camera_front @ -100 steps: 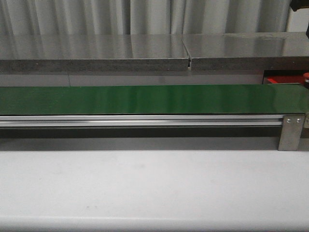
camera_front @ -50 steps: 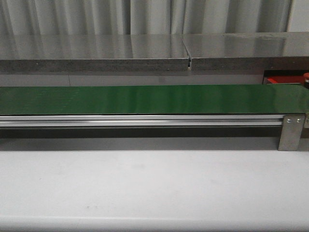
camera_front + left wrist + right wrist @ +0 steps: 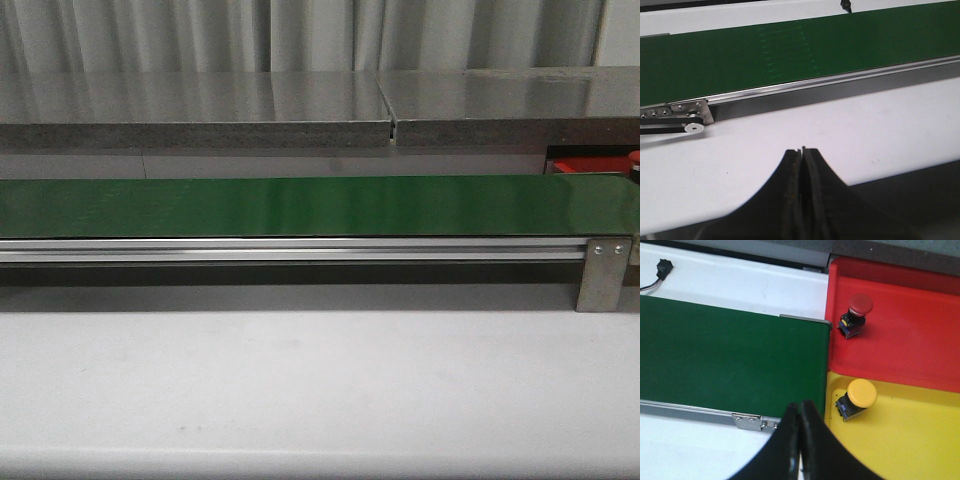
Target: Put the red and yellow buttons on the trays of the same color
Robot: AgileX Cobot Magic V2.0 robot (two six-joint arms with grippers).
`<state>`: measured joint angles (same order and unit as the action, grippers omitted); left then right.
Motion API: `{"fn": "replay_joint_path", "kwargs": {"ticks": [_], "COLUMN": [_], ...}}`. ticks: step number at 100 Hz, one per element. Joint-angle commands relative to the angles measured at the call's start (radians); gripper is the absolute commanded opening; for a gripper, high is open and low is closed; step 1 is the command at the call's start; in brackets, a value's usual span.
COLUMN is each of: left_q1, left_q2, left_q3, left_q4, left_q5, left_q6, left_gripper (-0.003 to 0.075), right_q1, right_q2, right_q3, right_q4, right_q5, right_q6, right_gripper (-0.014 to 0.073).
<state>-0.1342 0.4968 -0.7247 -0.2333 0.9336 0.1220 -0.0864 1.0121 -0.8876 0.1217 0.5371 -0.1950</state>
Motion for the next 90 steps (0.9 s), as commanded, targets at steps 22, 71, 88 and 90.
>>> {"fn": "replay_joint_path", "kwargs": {"ticks": [22, 71, 88, 90], "left_q1": [-0.006, -0.006, -0.006, -0.006], "left_q2": [0.004, 0.004, 0.004, 0.004], "left_q3": [-0.024, -0.024, -0.024, -0.024], "left_q4": [-0.022, -0.028, -0.029, -0.029], "left_q5": [-0.071, -0.087, -0.083, -0.086], "left_q6": [-0.005, -0.005, -0.005, -0.005], "left_gripper": [-0.0020, -0.0020, -0.0020, -0.0020], "right_q1": [-0.001, -0.001, -0.001, -0.001], "right_q2": [-0.234, -0.444, -0.444, -0.444], "right_q3": [0.132, 0.217, 0.217, 0.217], "right_q4": [-0.003, 0.006, 0.009, 0.009], "right_q5": [-0.072, -0.001, 0.002, 0.002], "right_q6": [-0.001, -0.001, -0.001, -0.001], "right_gripper": [-0.0118, -0.0118, -0.0118, -0.0118]}}
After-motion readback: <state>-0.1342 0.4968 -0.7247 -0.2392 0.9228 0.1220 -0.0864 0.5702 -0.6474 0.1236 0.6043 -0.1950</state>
